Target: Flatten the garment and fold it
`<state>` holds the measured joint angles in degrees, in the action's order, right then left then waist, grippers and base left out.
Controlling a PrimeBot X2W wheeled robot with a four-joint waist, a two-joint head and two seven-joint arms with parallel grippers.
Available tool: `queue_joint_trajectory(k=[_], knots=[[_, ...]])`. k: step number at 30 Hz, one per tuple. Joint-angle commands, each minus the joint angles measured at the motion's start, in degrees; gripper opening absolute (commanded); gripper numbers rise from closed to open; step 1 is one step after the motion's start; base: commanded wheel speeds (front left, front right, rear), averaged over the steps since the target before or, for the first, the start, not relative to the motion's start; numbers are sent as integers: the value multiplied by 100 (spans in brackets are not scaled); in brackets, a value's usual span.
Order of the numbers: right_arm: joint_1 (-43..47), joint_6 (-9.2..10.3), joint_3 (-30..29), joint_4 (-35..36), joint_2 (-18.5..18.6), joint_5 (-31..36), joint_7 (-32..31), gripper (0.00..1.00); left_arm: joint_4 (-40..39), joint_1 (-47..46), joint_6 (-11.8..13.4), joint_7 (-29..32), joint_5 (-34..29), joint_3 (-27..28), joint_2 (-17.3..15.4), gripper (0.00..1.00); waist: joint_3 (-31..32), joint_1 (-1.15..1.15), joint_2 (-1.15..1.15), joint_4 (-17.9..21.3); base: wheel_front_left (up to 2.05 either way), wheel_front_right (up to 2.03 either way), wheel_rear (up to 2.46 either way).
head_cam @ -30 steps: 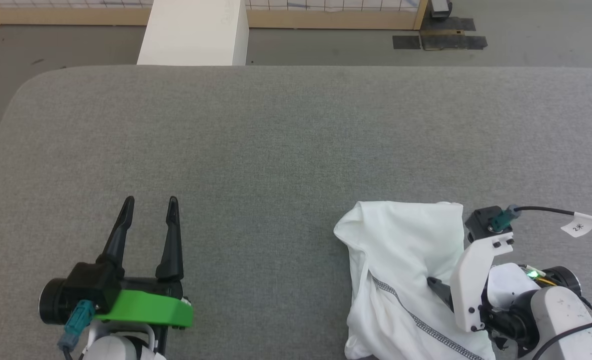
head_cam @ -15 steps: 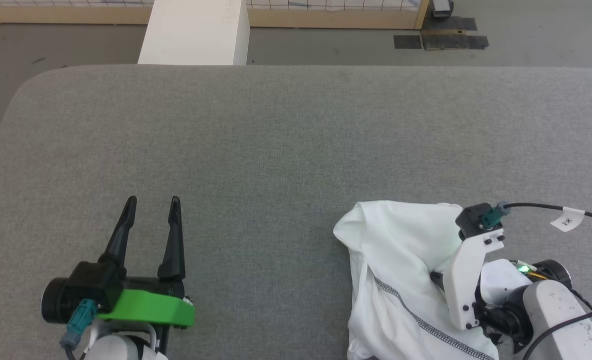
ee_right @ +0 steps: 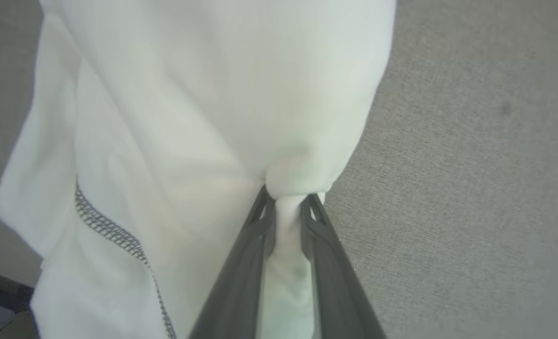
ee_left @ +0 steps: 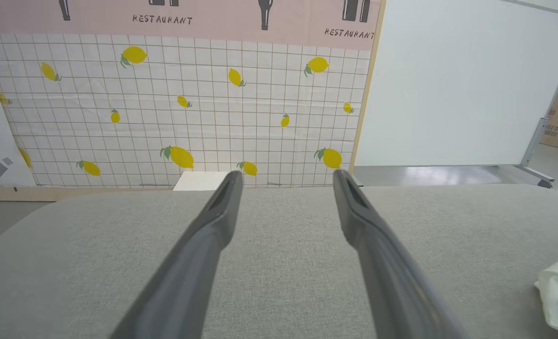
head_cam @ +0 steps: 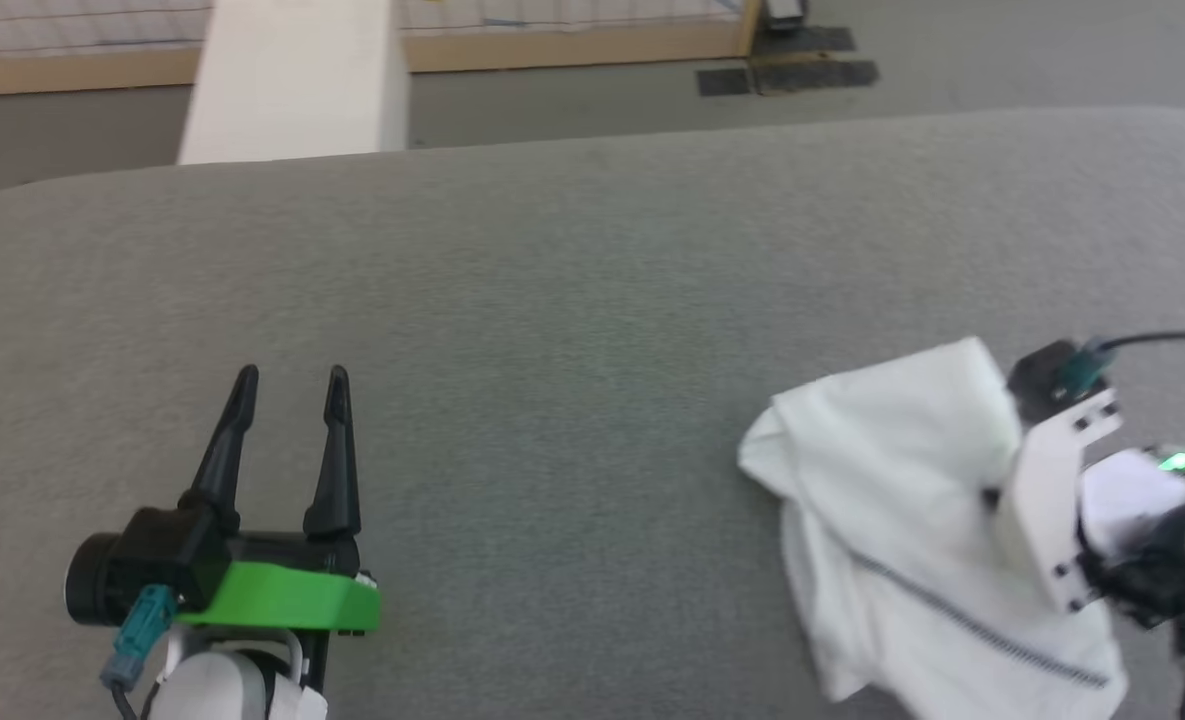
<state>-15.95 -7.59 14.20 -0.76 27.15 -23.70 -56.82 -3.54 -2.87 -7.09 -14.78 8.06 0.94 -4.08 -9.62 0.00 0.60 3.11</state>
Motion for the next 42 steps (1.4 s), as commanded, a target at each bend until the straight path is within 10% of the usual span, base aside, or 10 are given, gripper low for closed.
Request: queue_joint_trajectory(k=[1, 11, 30, 31, 32, 42], knots=[[-196, 10, -26, 23, 152, -39, -42, 0, -46, -159, -37, -22, -43, 9, -48, 100, -533, 0, -58, 814, 0, 0, 0], [-1212, 10, -461, -889, 846, 33, 320, 0, -183, -687, -38, -11, -207, -183, -391, 100, -1621, 0, -58, 1514, 0, 0, 0], [-2783, 10, -1909, -3483, 907, 1132, 2266, 0, -1204, -908, 35, 585, -372, -62, -974, 100, -2991, 0, -58, 1300, 0, 0, 0], [-2826, 10, -1925, -3584, 885, 1243, 2315, 20, -1226, -896, 41, 599, -369, -55, -985, 100, -2994, 0, -58, 1295, 0, 0, 0], [-2878, 10, -1997, -3670, 853, 1334, 2400, 100, -1239, -883, 49, 604, -364, -43, -998, 100, -2987, 0, -58, 1298, 0, 0, 0], [-3140, 10, -2095, -3750, 825, 1108, 3109, 100, -947, -742, 149, 393, -232, -72, -867, 100, -2326, 0, -58, 1234, 0, 0, 0]])
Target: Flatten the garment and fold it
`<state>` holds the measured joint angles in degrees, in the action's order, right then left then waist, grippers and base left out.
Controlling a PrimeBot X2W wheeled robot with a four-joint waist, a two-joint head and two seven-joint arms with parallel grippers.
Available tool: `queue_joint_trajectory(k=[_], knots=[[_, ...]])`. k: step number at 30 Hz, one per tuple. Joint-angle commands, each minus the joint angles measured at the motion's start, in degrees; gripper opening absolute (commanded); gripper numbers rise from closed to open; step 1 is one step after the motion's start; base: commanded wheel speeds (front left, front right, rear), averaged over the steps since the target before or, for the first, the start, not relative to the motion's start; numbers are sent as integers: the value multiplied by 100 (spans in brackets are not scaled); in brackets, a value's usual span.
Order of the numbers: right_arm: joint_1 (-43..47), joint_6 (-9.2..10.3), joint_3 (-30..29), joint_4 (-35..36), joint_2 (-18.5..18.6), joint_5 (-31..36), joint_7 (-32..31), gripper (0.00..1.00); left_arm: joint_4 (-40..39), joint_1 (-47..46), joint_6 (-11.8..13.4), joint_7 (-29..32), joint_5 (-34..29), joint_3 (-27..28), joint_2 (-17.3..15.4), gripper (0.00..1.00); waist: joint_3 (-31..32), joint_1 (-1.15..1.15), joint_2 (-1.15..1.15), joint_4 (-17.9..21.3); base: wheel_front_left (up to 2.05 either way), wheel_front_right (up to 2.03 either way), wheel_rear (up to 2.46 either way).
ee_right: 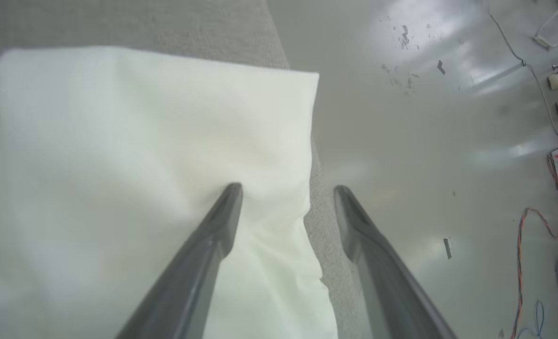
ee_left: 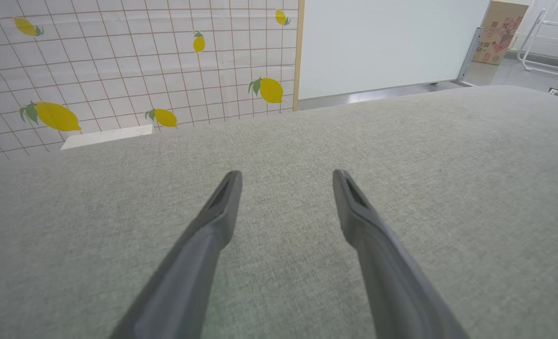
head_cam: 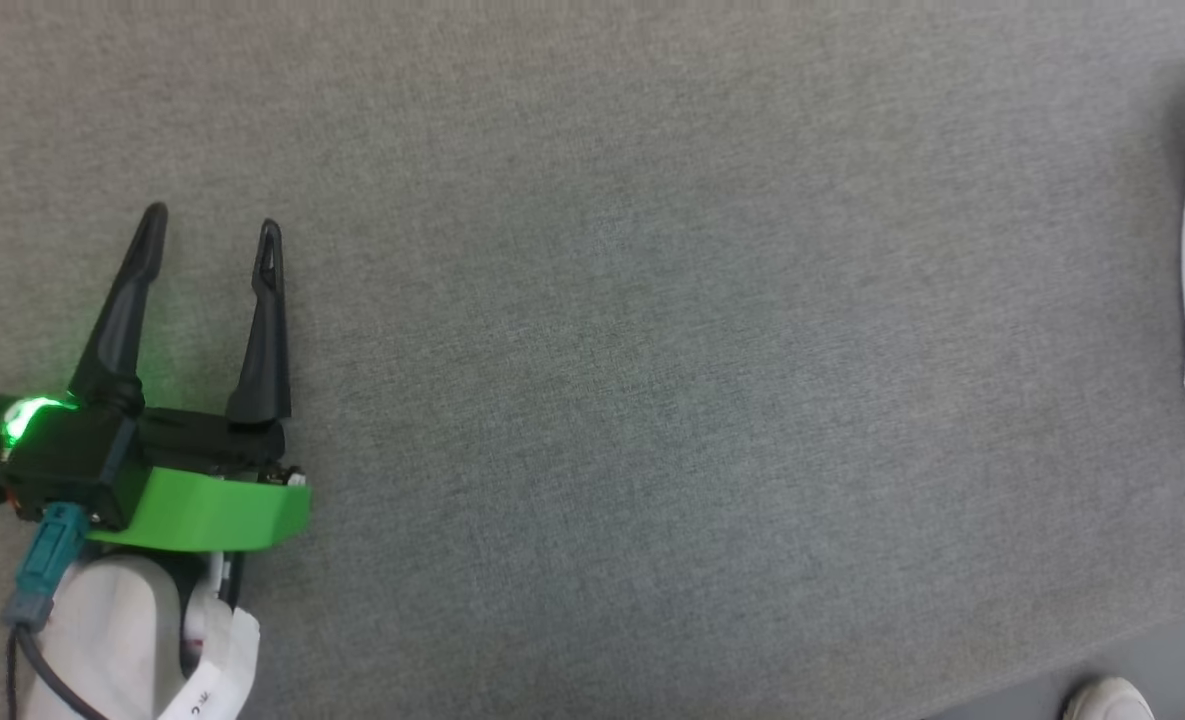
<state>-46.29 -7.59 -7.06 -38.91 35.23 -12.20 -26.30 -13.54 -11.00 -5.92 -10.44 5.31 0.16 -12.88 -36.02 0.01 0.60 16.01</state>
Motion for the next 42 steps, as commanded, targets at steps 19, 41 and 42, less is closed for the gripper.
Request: queue_joint_trajectory(k=[19, 41, 42], knots=[[546, 10, 616, 2567, -1241, -1115, 1574, 100, 995, 426, 421, -445, 524, 365, 562, 100, 2688, -1, -58, -813, 0, 0, 0], [3683, 10, 528, 2976, -3233, -241, 4001, 100, 1697, 809, 606, -449, 459, 266, 674, 100, 3708, -1, -58, -1785, 0, 0, 0], [3749, 10, 563, 2949, -3233, -213, 4024, 100, 1729, 827, 597, -445, 467, 251, 676, 100, 3713, -1, -58, -1793, 0, 0, 0]])
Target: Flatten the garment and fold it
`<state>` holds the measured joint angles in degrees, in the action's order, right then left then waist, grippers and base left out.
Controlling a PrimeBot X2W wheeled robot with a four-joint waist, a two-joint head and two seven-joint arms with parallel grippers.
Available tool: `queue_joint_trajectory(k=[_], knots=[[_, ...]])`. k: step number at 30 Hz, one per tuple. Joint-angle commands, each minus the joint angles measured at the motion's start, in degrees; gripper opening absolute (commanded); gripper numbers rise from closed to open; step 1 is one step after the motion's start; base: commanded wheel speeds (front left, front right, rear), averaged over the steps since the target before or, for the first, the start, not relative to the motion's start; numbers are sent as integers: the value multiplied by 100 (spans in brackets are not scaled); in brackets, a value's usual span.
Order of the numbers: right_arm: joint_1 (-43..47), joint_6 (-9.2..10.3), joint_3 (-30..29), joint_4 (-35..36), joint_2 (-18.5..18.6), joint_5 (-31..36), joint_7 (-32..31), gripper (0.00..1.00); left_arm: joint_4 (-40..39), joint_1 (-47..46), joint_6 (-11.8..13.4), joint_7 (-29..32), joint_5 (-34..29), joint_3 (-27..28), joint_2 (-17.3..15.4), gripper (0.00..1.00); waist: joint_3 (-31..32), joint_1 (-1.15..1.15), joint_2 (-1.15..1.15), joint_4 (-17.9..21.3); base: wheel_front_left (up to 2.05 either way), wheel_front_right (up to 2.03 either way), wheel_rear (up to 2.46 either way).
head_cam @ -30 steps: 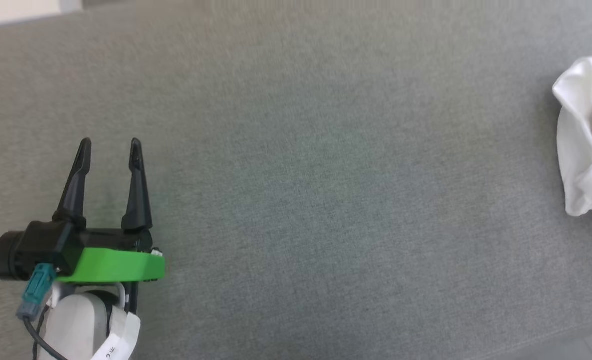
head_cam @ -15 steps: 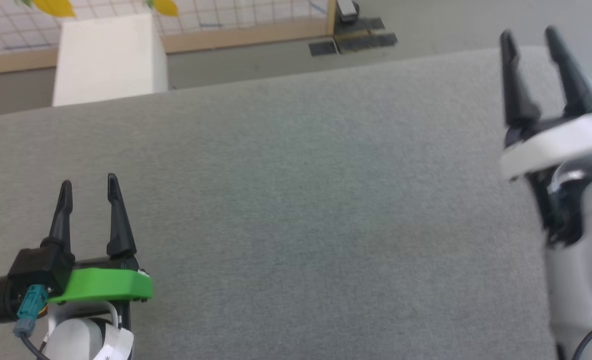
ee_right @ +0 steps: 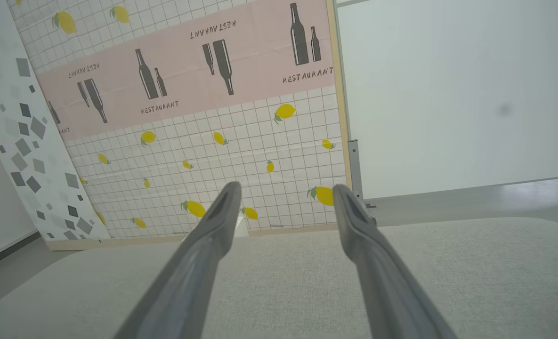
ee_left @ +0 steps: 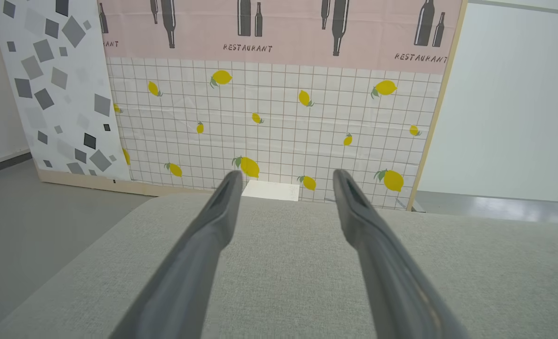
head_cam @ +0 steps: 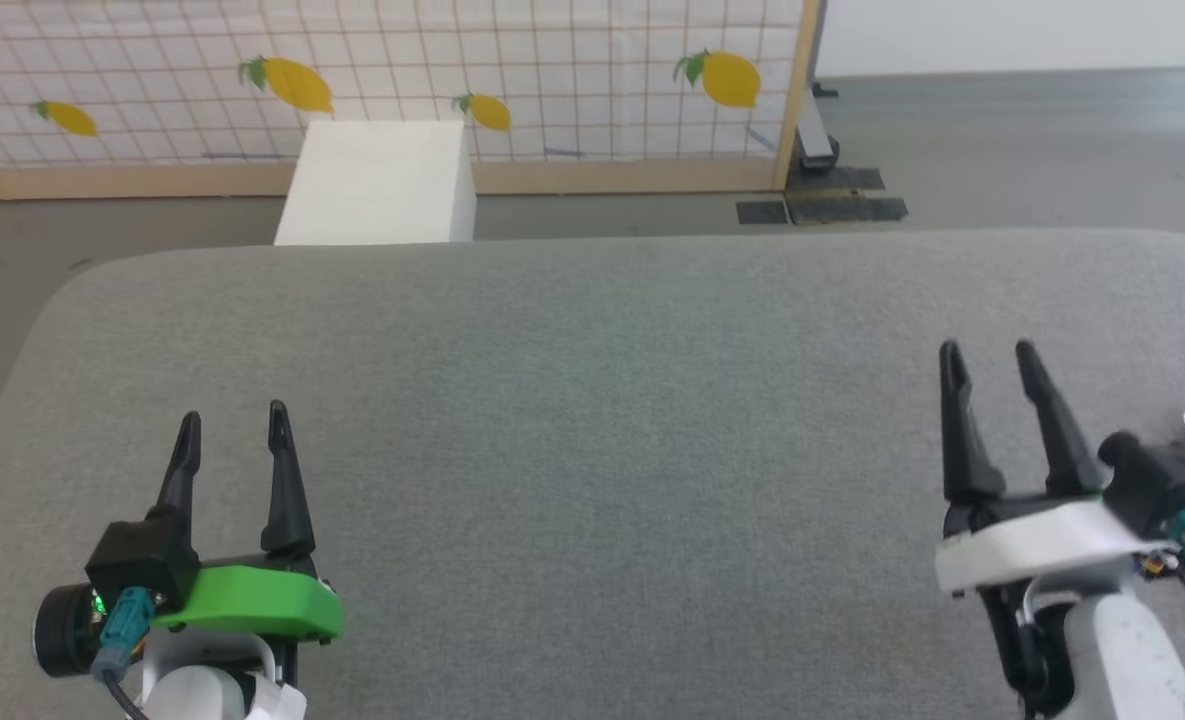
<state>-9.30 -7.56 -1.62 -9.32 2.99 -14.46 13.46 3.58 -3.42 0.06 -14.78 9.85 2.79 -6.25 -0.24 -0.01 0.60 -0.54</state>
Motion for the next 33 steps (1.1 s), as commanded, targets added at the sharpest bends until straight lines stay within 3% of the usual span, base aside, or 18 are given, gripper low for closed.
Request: queue_joint_trajectory(k=[1, 15, 33], knots=[[136, 8, 64, -48, -10, 64, 66, 100, 51, 86, -14, -10, -1, -42, 2, 100, 145, 1, -58, -145, 0, 0, 0], [621, 8, 119, -386, -11, 434, 91, 100, 586, 248, -159, 175, 21, -396, 24, 100, 137, 1, -58, -148, 0, 0, 0], [652, 8, 127, -460, -11, 297, 64, 100, 780, 186, -287, 102, 284, -491, 44, 100, 47, 1, -58, -143, 0, 0, 0]])
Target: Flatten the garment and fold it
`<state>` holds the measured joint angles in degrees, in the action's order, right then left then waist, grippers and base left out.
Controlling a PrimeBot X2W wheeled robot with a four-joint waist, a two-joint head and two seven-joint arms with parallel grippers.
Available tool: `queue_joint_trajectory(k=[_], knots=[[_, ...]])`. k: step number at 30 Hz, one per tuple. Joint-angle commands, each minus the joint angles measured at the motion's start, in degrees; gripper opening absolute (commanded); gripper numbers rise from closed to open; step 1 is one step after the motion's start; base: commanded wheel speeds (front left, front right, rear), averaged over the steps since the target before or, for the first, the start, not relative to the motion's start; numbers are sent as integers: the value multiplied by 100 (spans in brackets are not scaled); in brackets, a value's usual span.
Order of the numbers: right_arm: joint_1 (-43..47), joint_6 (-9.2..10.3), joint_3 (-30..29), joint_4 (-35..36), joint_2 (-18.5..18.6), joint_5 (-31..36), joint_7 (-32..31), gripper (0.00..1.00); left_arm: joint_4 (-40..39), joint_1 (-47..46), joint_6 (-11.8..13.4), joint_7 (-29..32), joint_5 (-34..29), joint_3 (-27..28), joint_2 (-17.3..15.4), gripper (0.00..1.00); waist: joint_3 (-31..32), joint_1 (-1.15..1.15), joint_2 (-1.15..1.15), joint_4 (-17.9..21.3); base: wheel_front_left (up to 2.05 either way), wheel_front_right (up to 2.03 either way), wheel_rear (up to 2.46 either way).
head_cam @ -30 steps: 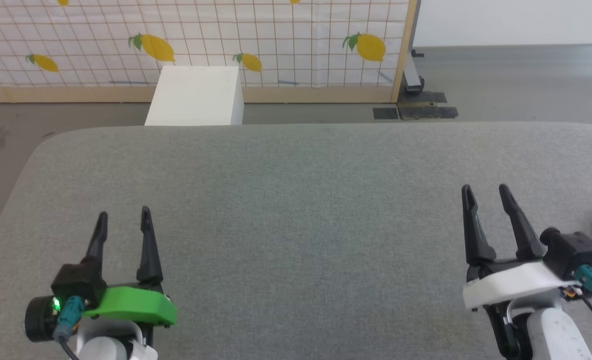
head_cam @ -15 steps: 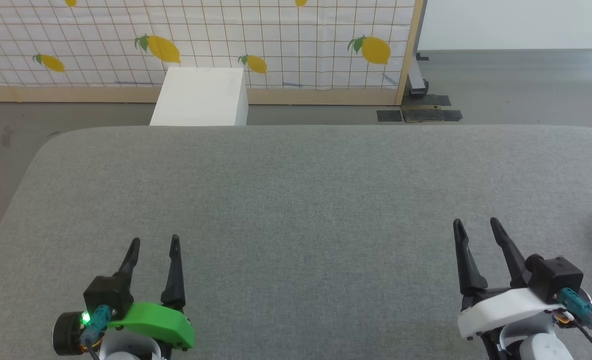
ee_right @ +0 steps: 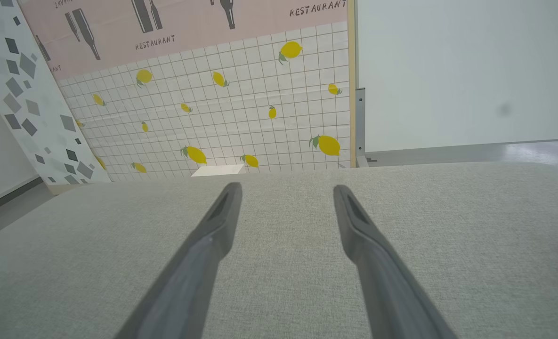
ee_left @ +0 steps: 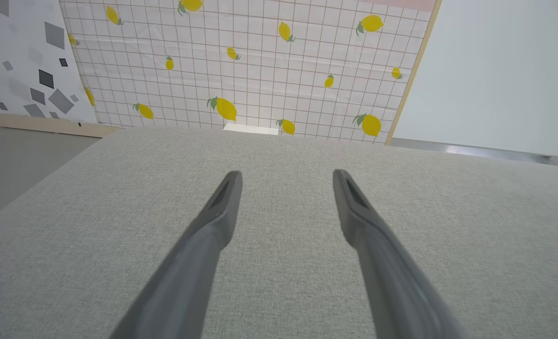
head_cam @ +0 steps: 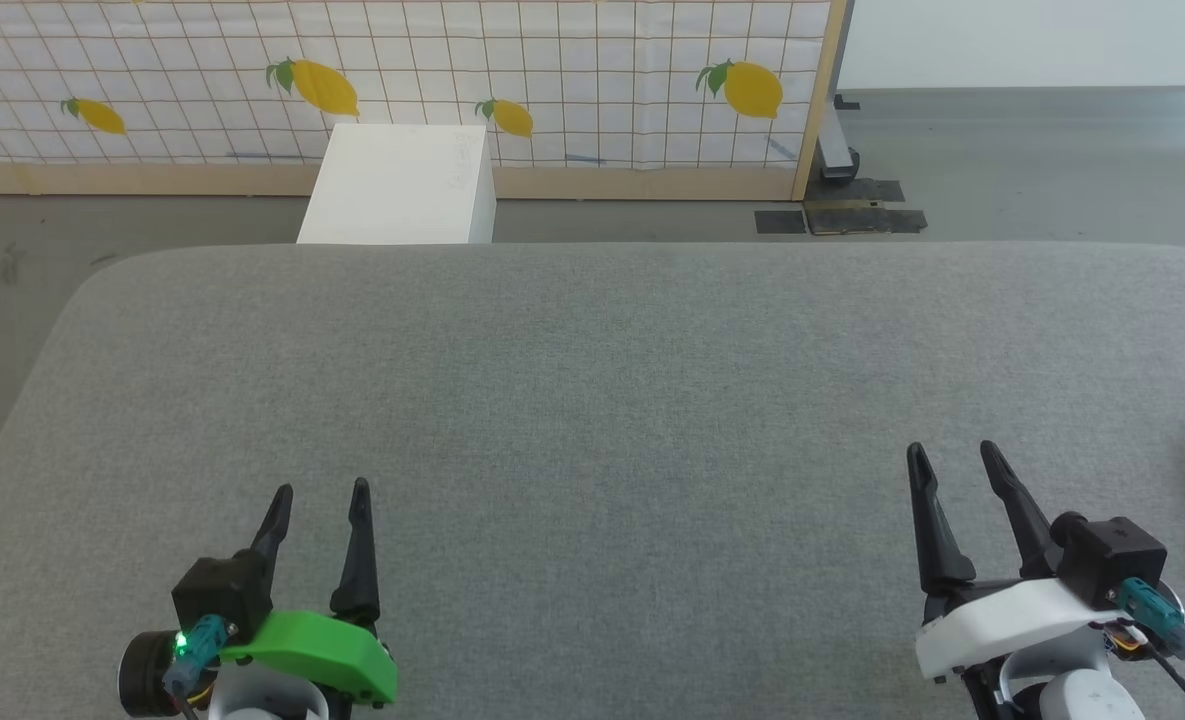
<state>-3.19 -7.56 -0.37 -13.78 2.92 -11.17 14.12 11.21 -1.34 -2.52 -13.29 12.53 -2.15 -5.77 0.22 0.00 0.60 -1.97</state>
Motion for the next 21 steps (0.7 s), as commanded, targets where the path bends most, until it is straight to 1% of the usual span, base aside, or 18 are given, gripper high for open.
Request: queue_joint_trajectory(k=[1, 4, 5, 6, 21], knots=[[39, 8, 5, -23, -4, -37, -1, 100, 25, -25, -26, -51, 19, -2, -6, 100, 1, 0, -58, 2, 0, 0, 0], [31, 8, 12, -41, -4, -49, 2, 100, 43, -32, -19, -59, 21, -18, -14, 100, -2, 0, -58, 3, 0, 0, 0], [31, 8, 17, -47, -4, -53, 2, 0, 48, -32, -14, -62, 21, -23, -17, 0, 1, 0, -58, 5, 0, 0, 0], [0, -1, 8, -30, 0, -21, -1, 0, 38, 0, 1, -38, 5, -27, -1, 0, -1, 0, 0, 5, 0, 0, 0], [28, 0, 10, 99, 0, 83, -130, 0, -68, 12, 28, 86, -109, -8, 26, 0, -4, 0, -5, 23, 0, 0, 0]])
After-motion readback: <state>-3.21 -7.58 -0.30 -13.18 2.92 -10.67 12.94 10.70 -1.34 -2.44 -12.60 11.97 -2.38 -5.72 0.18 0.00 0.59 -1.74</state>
